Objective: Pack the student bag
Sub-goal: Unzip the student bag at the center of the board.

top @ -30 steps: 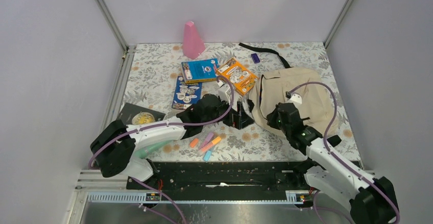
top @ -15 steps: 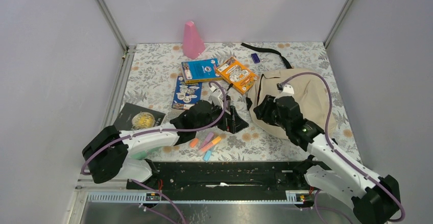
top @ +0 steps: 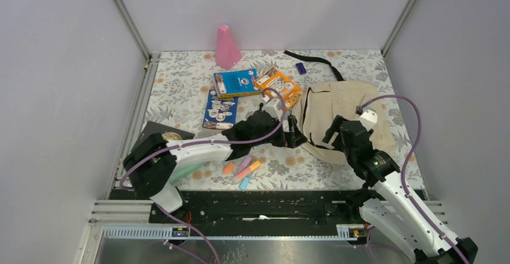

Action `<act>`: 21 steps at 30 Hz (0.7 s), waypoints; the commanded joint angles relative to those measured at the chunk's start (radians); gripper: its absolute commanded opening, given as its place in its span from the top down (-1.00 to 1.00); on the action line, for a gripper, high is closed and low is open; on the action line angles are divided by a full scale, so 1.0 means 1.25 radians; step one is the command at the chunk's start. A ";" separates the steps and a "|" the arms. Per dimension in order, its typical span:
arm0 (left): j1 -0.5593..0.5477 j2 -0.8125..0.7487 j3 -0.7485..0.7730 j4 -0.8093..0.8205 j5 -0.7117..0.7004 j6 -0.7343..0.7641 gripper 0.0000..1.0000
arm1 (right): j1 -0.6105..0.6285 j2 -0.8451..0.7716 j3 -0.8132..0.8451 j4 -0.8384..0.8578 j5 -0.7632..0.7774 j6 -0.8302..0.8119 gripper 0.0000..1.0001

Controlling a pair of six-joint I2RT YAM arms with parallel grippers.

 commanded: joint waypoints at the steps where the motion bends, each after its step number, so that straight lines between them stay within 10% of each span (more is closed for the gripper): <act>1: -0.020 0.079 0.138 -0.080 -0.086 -0.048 -0.76 | -0.060 -0.034 -0.009 -0.093 0.101 0.030 -0.66; 15: -0.055 0.270 0.334 -0.165 -0.134 -0.078 -0.11 | -0.061 -0.222 -0.113 -0.103 0.110 0.058 -0.64; 21: -0.056 0.302 0.363 -0.203 -0.181 -0.076 -0.12 | -0.060 -0.237 -0.126 -0.103 0.075 0.046 -0.64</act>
